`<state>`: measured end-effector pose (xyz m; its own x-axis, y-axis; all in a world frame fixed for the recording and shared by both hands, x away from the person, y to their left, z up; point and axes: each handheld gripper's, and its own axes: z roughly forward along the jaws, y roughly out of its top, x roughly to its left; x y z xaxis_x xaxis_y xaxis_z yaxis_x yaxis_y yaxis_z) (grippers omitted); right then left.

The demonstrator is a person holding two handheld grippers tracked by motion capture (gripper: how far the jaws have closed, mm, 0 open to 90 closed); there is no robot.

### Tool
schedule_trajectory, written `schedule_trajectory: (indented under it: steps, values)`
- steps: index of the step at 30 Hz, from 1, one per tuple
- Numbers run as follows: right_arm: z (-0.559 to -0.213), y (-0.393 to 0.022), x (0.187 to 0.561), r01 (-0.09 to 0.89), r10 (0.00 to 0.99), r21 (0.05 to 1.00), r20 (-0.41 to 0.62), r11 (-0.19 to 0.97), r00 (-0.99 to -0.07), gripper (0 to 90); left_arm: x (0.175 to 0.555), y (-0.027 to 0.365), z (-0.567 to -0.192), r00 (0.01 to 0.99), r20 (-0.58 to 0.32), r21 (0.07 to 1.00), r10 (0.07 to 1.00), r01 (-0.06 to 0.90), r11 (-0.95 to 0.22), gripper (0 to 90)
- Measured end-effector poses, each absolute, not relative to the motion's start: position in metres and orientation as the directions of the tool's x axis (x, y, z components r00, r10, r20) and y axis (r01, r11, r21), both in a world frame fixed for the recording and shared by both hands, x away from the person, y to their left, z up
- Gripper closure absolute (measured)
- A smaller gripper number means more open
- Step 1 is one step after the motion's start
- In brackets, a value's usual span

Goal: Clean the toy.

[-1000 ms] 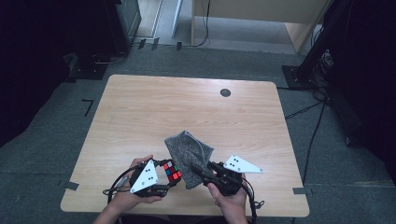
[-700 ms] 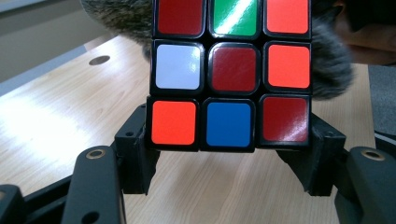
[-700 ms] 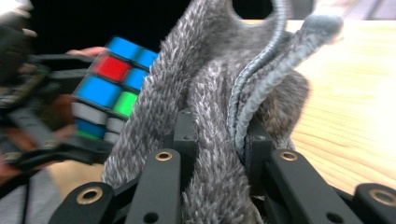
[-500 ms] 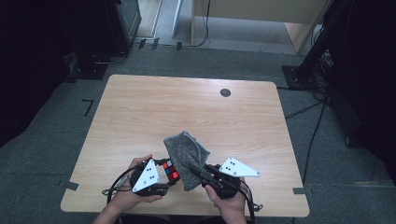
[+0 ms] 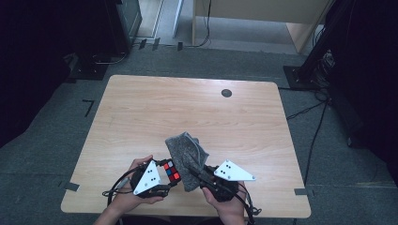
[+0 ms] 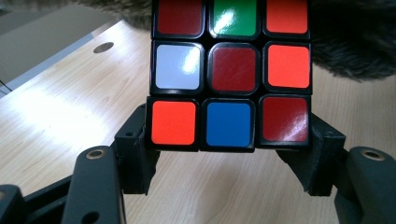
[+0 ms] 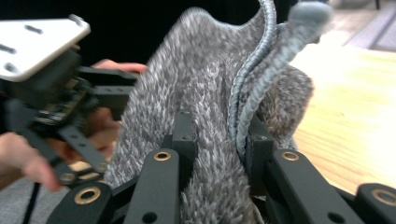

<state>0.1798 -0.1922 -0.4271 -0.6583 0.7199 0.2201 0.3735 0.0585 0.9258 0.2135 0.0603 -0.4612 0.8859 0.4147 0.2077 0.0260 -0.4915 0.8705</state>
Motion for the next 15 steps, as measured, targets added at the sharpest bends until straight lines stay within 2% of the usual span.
schedule_trajectory:
  steps: [4,6,8,11,15]
  values:
    - [-0.433,-0.198,0.184,0.401,0.774,0.914,0.207,0.066,-0.599,73.1,0.214,0.057,-0.461,0.886,0.195,0.861,0.42,0.05,-0.506,34.4]
    - [-0.429,-0.193,0.179,0.358,0.767,0.93,0.165,0.089,-0.62,72.6,0.214,0.05,-0.462,0.87,0.224,0.828,0.44,0.069,-0.557,34.4]
    - [-0.424,-0.179,0.171,0.287,0.76,0.944,0.065,0.164,-0.647,71.6,0.214,0.042,-0.461,0.855,0.243,0.792,0.459,0.099,-0.603,34.4]
    - [-0.427,-0.158,0.162,0.204,0.781,0.936,-0.106,0.287,-0.615,71.0,0.215,0.032,-0.461,0.83,0.248,0.747,0.5,0.165,-0.644,34.4]
    - [-0.437,-0.144,0.156,0.16,0.759,0.908,-0.215,0.386,-0.614,70.9,0.216,0.028,-0.463,0.822,0.235,0.708,0.518,0.221,-0.671,34.4]
